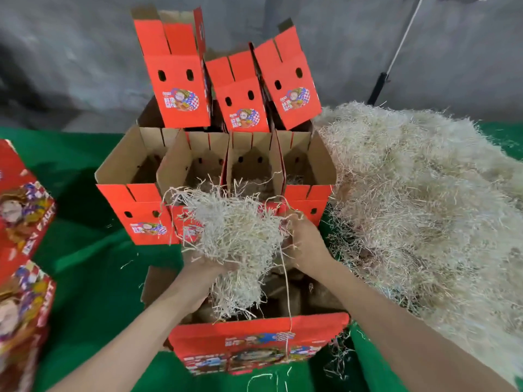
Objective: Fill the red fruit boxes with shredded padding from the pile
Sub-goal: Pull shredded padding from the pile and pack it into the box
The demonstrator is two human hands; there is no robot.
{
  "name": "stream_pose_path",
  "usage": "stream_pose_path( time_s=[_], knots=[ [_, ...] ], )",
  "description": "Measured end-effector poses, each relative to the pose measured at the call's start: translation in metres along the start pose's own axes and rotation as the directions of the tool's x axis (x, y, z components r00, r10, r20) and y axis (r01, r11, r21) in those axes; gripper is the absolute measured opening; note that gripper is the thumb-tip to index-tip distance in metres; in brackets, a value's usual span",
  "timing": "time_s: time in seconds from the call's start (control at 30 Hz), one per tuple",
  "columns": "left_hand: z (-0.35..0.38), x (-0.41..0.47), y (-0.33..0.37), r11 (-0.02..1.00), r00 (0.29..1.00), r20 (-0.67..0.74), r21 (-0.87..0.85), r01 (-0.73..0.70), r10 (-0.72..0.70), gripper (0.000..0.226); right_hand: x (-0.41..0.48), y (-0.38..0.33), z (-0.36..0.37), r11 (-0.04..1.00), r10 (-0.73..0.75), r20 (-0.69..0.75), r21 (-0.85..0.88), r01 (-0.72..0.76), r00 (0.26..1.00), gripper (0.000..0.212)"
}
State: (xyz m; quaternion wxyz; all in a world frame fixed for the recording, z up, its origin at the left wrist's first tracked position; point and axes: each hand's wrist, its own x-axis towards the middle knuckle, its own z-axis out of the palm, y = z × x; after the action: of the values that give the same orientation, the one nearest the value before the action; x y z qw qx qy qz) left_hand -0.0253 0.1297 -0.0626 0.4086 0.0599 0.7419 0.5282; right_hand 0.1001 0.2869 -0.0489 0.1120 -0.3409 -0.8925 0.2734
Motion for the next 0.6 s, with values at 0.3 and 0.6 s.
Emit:
stream_pose_path(
  time_s=[0.3, 0.6],
  knots=[
    [0.007, -0.019, 0.003, 0.977, 0.977, 0.004, -0.042, -0.211, 0.211, 0.022, -0.036, -0.014, -0.017, 0.867, -0.120, 0.697, 0.420, -0.268, 0.707, 0.048],
    [0.006, -0.035, 0.004, 0.759, 0.760, 0.010, 0.055, -0.649, 0.649, 0.070, 0.005, -0.043, -0.080, 0.359, -0.204, -0.020, 0.929, 0.094, 0.979, 0.020]
  ],
)
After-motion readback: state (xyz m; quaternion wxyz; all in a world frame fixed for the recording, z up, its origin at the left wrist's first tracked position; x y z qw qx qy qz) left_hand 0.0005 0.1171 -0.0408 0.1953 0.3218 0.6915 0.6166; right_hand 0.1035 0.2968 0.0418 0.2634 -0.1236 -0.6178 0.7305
